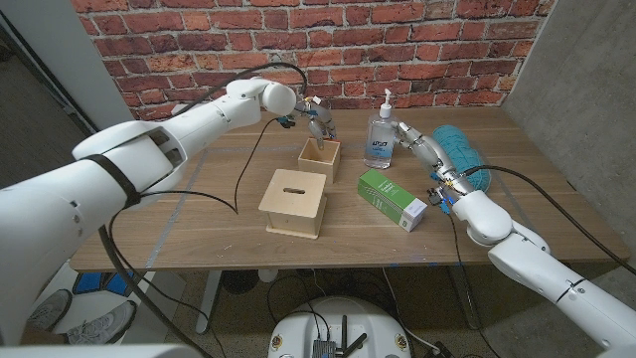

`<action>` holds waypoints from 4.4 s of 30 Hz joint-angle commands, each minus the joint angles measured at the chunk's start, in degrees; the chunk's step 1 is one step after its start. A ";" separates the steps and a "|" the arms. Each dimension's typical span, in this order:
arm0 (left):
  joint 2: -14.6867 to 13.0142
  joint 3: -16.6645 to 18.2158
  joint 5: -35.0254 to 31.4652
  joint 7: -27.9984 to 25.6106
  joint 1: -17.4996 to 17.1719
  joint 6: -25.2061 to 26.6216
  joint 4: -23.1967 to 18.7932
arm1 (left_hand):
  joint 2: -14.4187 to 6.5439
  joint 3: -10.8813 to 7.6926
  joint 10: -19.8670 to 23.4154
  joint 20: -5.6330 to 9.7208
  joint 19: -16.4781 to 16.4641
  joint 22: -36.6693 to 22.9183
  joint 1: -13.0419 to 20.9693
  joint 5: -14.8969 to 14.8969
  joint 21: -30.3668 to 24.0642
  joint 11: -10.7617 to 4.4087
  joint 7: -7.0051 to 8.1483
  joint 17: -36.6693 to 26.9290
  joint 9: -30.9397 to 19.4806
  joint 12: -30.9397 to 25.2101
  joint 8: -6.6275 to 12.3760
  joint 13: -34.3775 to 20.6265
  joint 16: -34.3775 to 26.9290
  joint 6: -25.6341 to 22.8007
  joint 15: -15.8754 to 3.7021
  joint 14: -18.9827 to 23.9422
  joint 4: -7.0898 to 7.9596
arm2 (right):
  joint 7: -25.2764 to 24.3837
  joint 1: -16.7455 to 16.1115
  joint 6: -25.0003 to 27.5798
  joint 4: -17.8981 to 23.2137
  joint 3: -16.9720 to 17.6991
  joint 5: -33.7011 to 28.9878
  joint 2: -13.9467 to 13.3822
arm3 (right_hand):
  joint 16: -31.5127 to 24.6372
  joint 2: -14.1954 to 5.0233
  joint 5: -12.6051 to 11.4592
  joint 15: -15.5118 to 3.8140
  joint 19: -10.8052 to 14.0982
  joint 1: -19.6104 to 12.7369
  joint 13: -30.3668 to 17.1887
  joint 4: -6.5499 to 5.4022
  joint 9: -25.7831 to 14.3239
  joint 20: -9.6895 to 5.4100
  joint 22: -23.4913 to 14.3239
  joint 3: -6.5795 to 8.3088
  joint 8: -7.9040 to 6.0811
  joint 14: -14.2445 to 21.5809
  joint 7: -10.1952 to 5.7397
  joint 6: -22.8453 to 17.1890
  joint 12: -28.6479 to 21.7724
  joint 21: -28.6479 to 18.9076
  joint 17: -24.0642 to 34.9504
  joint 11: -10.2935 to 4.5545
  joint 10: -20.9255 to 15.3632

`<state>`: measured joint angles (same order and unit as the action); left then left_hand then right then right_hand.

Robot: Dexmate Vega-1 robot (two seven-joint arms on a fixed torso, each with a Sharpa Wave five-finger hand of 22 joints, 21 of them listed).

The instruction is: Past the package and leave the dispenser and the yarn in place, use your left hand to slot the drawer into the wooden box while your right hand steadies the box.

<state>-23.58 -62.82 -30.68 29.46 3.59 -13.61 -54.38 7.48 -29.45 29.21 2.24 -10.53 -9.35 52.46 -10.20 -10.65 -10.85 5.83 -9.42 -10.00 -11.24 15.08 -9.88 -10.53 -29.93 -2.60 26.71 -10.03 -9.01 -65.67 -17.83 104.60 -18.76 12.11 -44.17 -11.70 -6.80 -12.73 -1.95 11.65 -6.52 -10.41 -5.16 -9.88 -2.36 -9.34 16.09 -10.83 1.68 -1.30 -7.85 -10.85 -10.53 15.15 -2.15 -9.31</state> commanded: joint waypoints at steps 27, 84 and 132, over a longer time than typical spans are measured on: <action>-1.82 1.55 -1.39 -9.80 -5.35 2.96 -4.36 | -2.47 4.95 12.96 9.39 -7.25 -0.05 6.99 -1.26 -0.25 1.08 -4.27 -0.40 -0.48 -0.53 -0.43 -0.09 -1.62 -11.05 -9.95 15.60 0.12 | 1.32 0.00 1.32 3.59 -0.73 -10.38 -4.35 | -0.61 -0.63 0.50 -2.48 1.16 -0.51 -0.09 0.35 -0.16 -2.10 -0.15 1.12 -0.49 1.43 -0.08 -2.14 -0.50 -0.32 -0.57 0.15 -1.45; -5.43 4.19 -3.48 -9.17 -8.64 11.32 -14.16 | -11.05 7.05 35.68 9.33 -19.02 -0.37 17.25 -1.31 -0.66 -0.64 -2.99 -1.15 -0.83 -1.48 -0.89 -1.08 -2.66 -31.57 -11.40 38.37 0.02 | 1.13 1.21 3.16 7.30 -2.63 -27.73 -9.05 | -0.71 -0.81 0.92 -2.76 1.98 -0.20 -0.09 0.71 -0.19 -2.34 -0.14 2.14 -0.22 2.02 -0.52 -3.02 -0.14 -0.27 -0.95 -0.38 -1.55; -9.07 8.59 -5.86 -6.72 -14.88 27.28 -28.79 | -11.12 8.04 36.84 9.51 -19.37 -0.36 17.92 -1.44 -0.47 -0.59 -2.70 -1.14 -0.99 -1.22 -1.16 -1.25 -2.49 -32.39 -11.42 39.72 -0.01 | 3.30 -0.57 7.42 15.35 -4.16 -48.50 -15.32 | -0.84 -2.08 1.42 -3.95 1.10 -1.05 -0.08 1.93 -0.17 -3.76 -0.14 3.47 0.84 0.31 -1.93 0.65 0.41 0.05 -0.40 -2.02 0.71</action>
<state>-32.60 -54.71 -36.66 23.04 -10.41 11.61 -81.86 -1.97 -21.71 63.47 2.86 -29.51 -9.46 69.28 -11.07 -11.11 -9.54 4.17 -10.06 -10.79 -12.29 13.50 -10.73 -12.90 -61.19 -7.78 62.36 -10.23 -6.58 -65.51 -11.81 117.72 -22.42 -32.45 -58.67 -12.14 -7.17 -11.52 -1.73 13.07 -7.64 -10.42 -2.83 -9.86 -2.17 -9.35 19.35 -10.15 2.28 -3.29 -7.50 -10.37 -10.54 14.53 -3.99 -8.86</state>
